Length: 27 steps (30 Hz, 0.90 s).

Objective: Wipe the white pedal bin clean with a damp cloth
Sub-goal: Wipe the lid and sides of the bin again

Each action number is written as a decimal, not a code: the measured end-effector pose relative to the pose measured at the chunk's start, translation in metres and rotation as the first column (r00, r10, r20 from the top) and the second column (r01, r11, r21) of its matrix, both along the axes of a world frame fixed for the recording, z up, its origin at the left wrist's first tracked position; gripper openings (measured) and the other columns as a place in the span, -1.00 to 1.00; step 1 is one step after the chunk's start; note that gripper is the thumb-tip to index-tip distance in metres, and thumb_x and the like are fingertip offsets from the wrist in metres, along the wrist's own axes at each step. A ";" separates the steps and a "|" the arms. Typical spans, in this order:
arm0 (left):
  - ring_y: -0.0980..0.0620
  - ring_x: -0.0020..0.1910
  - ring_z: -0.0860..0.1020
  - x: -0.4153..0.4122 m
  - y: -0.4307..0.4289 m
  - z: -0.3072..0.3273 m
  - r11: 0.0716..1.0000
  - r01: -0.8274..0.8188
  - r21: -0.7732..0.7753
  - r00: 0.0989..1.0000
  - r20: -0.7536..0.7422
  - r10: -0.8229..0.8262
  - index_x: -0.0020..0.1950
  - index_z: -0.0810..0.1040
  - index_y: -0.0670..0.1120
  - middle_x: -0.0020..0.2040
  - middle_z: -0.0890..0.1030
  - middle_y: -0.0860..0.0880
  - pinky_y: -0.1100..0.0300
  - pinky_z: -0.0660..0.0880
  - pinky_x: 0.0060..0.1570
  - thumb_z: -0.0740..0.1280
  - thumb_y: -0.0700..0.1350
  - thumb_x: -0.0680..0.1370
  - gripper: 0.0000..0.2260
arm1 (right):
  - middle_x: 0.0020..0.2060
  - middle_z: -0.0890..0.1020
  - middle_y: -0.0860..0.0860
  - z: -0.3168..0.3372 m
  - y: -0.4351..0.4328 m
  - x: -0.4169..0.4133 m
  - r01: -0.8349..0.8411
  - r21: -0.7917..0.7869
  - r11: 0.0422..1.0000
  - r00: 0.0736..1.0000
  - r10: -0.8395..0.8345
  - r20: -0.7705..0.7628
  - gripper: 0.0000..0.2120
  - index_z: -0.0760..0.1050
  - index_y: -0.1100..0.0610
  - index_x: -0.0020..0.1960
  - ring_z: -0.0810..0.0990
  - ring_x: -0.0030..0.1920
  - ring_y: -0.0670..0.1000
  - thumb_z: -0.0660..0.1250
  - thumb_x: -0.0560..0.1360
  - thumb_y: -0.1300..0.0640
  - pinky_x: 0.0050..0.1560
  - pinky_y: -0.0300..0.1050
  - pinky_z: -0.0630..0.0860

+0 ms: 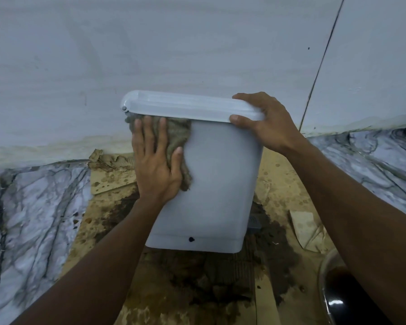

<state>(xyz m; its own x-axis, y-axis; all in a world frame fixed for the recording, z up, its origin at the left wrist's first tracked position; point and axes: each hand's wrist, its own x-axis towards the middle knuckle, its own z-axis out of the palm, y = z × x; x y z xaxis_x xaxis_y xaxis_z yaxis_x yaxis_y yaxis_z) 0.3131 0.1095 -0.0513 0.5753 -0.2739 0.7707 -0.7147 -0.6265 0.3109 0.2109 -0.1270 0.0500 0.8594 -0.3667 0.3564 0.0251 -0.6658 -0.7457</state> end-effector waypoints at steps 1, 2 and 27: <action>-0.15 0.64 -0.02 -0.001 -0.001 0.001 0.996 -0.016 -0.090 0.997 -0.074 0.009 0.64 0.09 -0.12 0.65 0.05 -0.19 -0.09 0.06 0.58 0.14 0.04 0.68 -0.43 | 0.26 0.55 -0.11 0.000 0.000 0.000 0.000 0.003 1.000 1.000 0.000 0.001 -0.57 0.54 -0.10 0.34 0.41 0.30 -0.08 0.47 0.49 -0.07 0.11 -0.50 0.25; -0.09 0.64 -0.01 -0.002 -0.002 0.002 0.986 -0.036 -0.160 0.990 -0.140 0.013 0.65 0.05 -0.10 0.66 0.03 -0.15 -0.03 0.10 0.58 0.13 0.05 0.69 -0.42 | 0.26 0.55 -0.11 0.000 0.000 -0.001 0.000 0.003 1.000 1.000 0.000 0.002 -0.57 0.54 -0.10 0.34 0.42 0.31 -0.07 0.48 0.49 -0.06 0.13 -0.47 0.26; -0.28 0.62 -0.11 -0.054 0.006 -0.091 0.950 -0.110 0.291 0.986 -0.092 0.142 0.63 -0.07 -0.24 0.63 -0.09 -0.29 -0.31 -0.05 0.55 0.03 0.15 0.65 -0.31 | 0.22 0.54 -0.14 -0.005 -0.003 -0.002 0.052 0.002 0.999 0.998 -0.052 0.028 -0.56 0.53 -0.10 0.34 0.41 0.35 -0.03 0.47 0.48 -0.10 0.30 -0.16 0.35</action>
